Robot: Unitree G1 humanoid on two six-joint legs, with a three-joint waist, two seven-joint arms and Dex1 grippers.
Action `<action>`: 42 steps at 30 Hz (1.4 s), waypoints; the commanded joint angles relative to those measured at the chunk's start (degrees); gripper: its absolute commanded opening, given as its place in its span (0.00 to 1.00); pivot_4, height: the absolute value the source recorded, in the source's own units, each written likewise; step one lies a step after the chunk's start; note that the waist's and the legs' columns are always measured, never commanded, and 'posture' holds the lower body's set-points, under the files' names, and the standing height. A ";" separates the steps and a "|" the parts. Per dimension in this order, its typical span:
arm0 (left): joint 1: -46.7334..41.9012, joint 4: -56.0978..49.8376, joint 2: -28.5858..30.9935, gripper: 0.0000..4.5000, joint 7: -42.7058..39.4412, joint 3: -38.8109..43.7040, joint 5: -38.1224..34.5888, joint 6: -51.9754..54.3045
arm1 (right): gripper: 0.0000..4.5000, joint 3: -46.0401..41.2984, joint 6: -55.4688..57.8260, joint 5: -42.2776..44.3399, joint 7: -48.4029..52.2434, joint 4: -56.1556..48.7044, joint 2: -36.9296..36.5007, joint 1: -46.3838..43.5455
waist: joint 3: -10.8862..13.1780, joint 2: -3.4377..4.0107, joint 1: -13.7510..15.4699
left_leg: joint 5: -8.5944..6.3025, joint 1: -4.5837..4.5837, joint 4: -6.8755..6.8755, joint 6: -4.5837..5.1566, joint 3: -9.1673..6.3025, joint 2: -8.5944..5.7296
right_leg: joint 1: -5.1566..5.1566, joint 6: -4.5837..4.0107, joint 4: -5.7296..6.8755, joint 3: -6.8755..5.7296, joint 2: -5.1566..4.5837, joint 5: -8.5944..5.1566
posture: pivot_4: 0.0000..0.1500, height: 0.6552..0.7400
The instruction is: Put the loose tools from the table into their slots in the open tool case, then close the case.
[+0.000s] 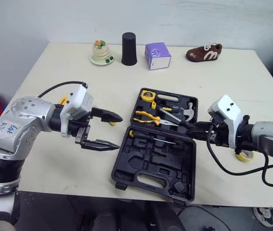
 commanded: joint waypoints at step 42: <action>-1.38 -2.36 -5.13 1.00 2.47 0.16 2.27 -1.00 | 0.98 6.93 -11.85 -6.39 7.06 3.92 9.05 -5.21 | 0.09 -0.07 0.27 | -0.10 -0.99 0.97 0.23 -0.08 0.00 | -0.79 0.05 0.62 -0.11 -0.10 0.04 | 1.00 0.98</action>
